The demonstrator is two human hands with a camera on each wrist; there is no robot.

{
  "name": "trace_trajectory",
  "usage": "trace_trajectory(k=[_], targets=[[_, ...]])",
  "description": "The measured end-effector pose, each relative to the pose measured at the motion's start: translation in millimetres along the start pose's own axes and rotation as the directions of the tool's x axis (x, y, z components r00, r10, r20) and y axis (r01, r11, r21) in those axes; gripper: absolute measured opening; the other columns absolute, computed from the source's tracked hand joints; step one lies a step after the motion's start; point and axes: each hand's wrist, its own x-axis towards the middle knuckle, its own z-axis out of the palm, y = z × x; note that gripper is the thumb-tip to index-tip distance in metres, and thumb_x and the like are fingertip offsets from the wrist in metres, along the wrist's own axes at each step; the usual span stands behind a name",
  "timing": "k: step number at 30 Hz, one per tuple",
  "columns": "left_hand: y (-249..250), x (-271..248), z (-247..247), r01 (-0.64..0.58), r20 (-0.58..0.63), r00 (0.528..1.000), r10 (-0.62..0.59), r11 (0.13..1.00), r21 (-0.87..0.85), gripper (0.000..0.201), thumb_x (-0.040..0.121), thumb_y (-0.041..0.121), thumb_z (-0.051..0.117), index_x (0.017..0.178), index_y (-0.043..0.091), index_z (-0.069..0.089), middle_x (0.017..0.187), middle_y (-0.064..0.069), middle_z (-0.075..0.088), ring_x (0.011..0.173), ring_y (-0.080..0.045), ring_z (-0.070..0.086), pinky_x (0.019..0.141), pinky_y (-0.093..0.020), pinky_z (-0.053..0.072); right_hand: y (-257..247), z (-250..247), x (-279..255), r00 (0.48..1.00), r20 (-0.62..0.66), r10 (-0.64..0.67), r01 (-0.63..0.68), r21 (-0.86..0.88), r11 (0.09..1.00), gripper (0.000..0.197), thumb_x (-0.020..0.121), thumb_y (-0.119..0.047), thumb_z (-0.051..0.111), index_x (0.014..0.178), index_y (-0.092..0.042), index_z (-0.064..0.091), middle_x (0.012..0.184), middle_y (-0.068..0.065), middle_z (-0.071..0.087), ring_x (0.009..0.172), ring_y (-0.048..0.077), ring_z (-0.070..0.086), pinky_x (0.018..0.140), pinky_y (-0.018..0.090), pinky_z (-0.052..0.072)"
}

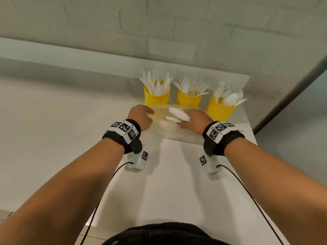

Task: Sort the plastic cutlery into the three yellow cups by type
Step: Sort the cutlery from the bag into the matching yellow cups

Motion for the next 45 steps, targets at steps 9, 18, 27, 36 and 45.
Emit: trace_trajectory(k=[9,18,27,36,45], targets=[[-0.1,4.1,5.3,0.114,-0.01,0.993,-0.114,0.993,-0.019,0.007,0.081,0.013,0.064,0.088,0.015,0.065,0.099,-0.013,0.071,0.094,-0.03,0.069,0.088,-0.04,0.055,-20.1,-53.5,-26.9,0.967,-0.243,0.076,0.129,0.724,0.677,0.012,0.077,-0.023,0.075,0.088,-0.017,0.075,0.1,0.014,0.073,0.043,0.009,0.038,0.046,0.024,0.036],[25.9,-4.9,0.9,-0.068,0.005,0.998,0.067,0.997,0.046,0.02,0.089,0.035,0.061,0.098,0.02,0.068,0.118,-0.005,0.063,0.105,-0.023,0.059,0.082,-0.026,0.043,-28.7,-84.4,-40.1,0.943,-0.326,0.065,0.242,0.808,0.537,0.009,0.088,-0.016,0.065,0.079,-0.017,0.067,0.097,0.017,0.073,0.04,0.009,0.034,0.044,0.024,0.031],[88.2,-32.7,-23.2,-0.238,-0.041,0.97,0.24,0.901,-0.363,0.04,0.097,0.045,0.045,0.102,0.016,0.071,0.096,-0.002,0.068,0.083,-0.018,0.062,0.073,-0.03,0.047,-24.9,-57.9,-35.2,0.981,-0.167,0.096,0.069,0.77,0.635,0.024,0.079,-0.021,0.074,0.081,0.0,0.064,0.074,0.022,0.061,0.038,0.01,0.033,0.041,0.023,0.029],[80.7,-37.2,-22.4,-0.145,0.131,0.95,0.284,0.77,-0.622,0.019,0.093,0.019,0.062,0.105,0.009,0.072,0.088,-0.005,0.071,0.082,-0.015,0.064,0.071,-0.02,0.057,-36.0,-44.5,-38.0,0.989,-0.137,0.055,0.083,0.824,0.561,0.015,0.076,-0.007,0.074,0.088,0.002,0.072,0.069,0.013,0.046,0.042,0.01,0.027,0.042,0.023,0.021],[107.7,-1.4,-99.7,-0.44,-0.432,0.857,0.28,0.835,-0.331,0.019,0.093,0.027,0.059,0.099,0.013,0.069,0.076,0.003,0.065,0.07,-0.017,0.067,0.071,-0.028,0.054,-39.1,-48.3,-29.7,0.983,-0.114,0.143,0.044,0.907,0.419,0.016,0.089,-0.026,0.064,0.086,-0.01,0.065,0.058,-0.002,0.036,0.039,0.008,0.029,0.04,0.021,0.026]])
